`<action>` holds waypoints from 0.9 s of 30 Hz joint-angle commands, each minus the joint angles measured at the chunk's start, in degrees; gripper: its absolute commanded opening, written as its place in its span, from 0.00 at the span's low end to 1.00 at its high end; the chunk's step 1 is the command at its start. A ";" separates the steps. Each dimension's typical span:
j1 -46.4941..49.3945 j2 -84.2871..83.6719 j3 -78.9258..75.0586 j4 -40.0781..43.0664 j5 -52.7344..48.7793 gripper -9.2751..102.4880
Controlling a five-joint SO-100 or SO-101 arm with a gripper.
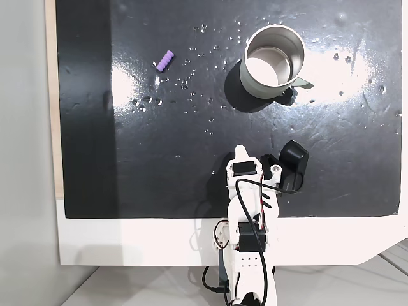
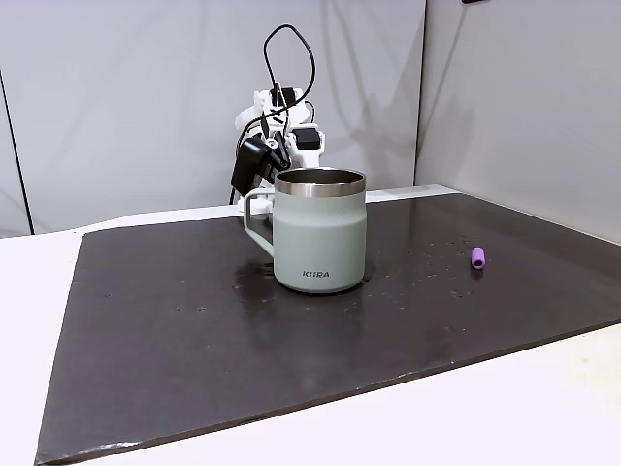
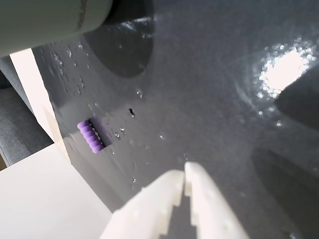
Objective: Grasp a pengrip and put it in the cup.
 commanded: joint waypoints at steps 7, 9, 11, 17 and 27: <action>-0.70 0.26 -0.44 -2.11 -0.62 0.08; -0.70 0.26 -0.44 -2.11 -0.62 0.08; -0.70 0.26 -0.44 -2.11 -0.62 0.08; -0.62 0.26 0.00 -4.57 -7.03 0.08; -3.87 -1.41 -10.55 -2.20 -9.32 0.08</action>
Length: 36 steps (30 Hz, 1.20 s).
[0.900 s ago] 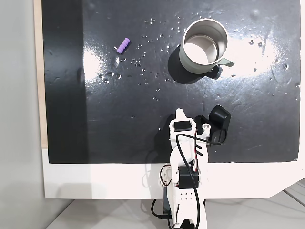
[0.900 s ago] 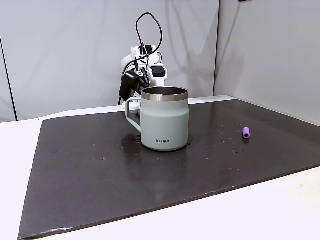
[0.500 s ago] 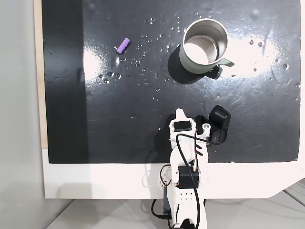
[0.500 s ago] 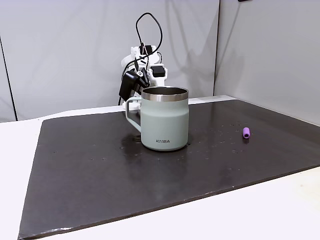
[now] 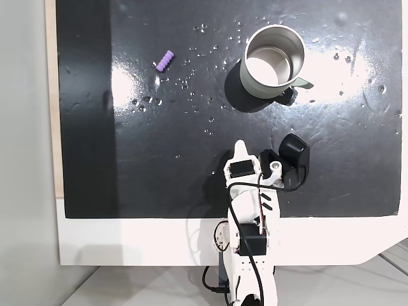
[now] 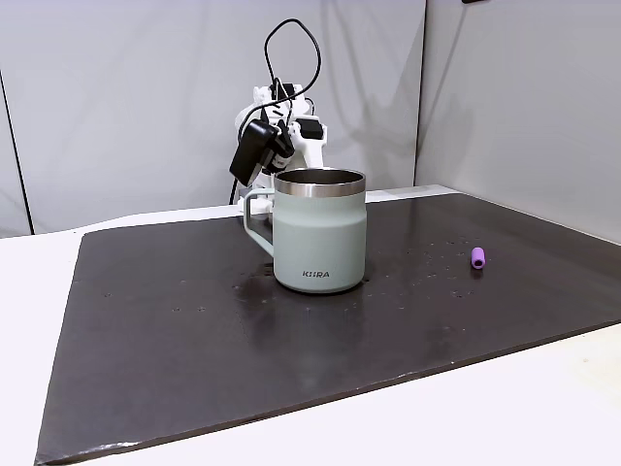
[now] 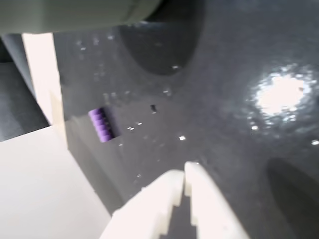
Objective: Grasp a pengrip and put it in the cup.
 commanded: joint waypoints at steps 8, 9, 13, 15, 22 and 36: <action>-7.03 -22.68 -25.75 -0.62 -0.79 0.08; -7.73 -25.84 -28.74 -0.62 -0.79 0.08; -9.58 -39.29 -40.52 -0.18 -0.88 0.08; -9.93 -45.79 -46.32 0.79 -0.88 0.08; -11.43 -65.92 -67.76 7.91 -0.62 0.08; -19.86 -90.53 -94.48 16.17 1.67 0.10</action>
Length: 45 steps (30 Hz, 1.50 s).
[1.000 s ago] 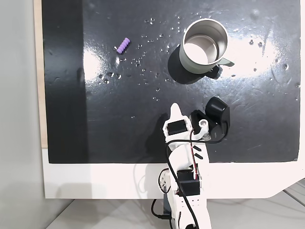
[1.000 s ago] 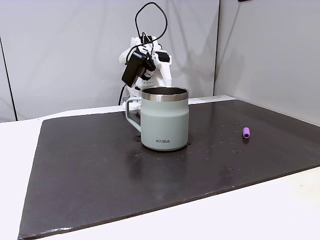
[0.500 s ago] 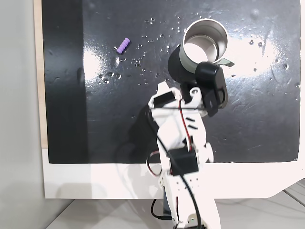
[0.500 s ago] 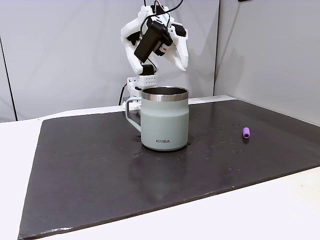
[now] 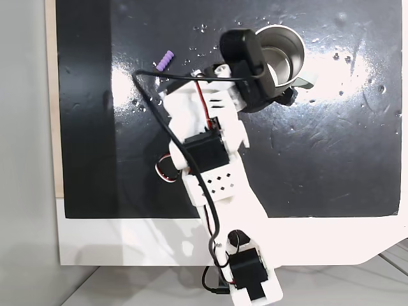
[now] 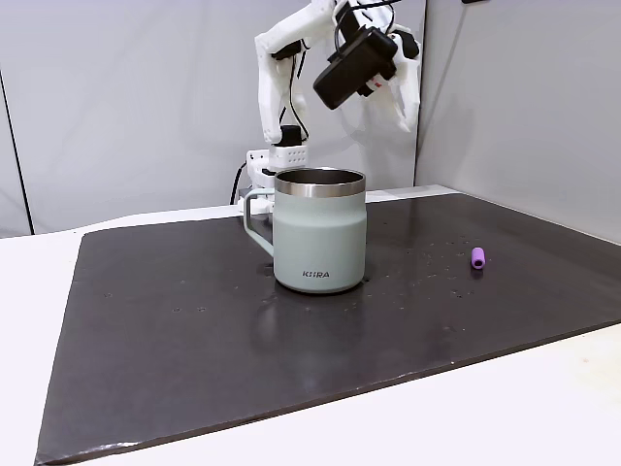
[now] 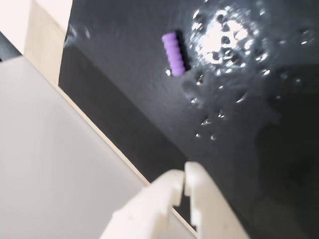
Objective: Grasp a pengrip and put it in the cup.
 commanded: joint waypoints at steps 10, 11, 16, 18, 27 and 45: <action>-6.50 -10.46 -14.06 -0.18 -0.35 0.08; -6.77 -11.43 -14.85 -0.18 -0.79 0.08; -6.77 -17.14 -19.95 0.35 -2.46 0.08; -6.68 -19.51 -22.50 0.88 -2.81 0.08; -7.29 -31.11 -34.89 4.48 -4.13 0.08; -2.55 -50.45 -50.19 7.29 -6.24 0.08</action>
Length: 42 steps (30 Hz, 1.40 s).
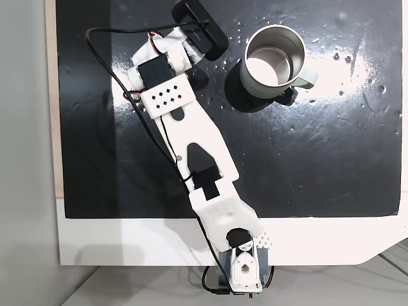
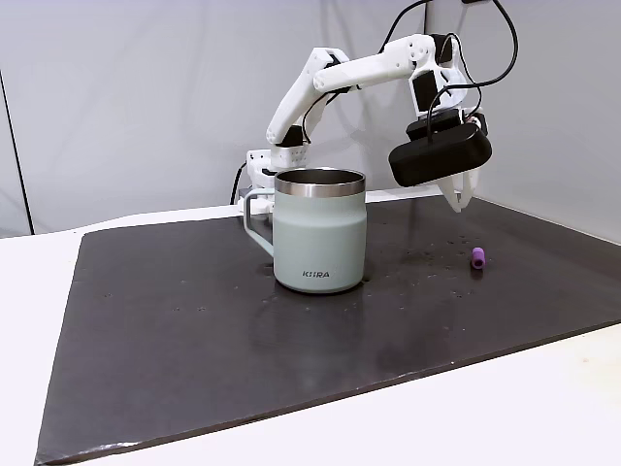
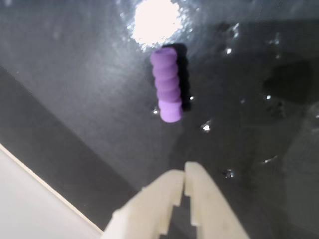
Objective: Grasp a pengrip and put it in the cup.
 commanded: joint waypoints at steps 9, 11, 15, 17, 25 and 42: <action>0.97 -6.50 -12.83 0.09 -0.62 0.08; 1.32 -7.73 -14.06 0.09 -0.62 0.09; 1.85 -9.49 -15.82 0.26 -1.05 0.17; 2.02 -10.11 -16.44 0.53 -1.14 0.19; 3.08 -15.29 -20.74 2.64 -2.02 0.23; 2.90 -24.43 -27.60 2.81 -2.64 0.27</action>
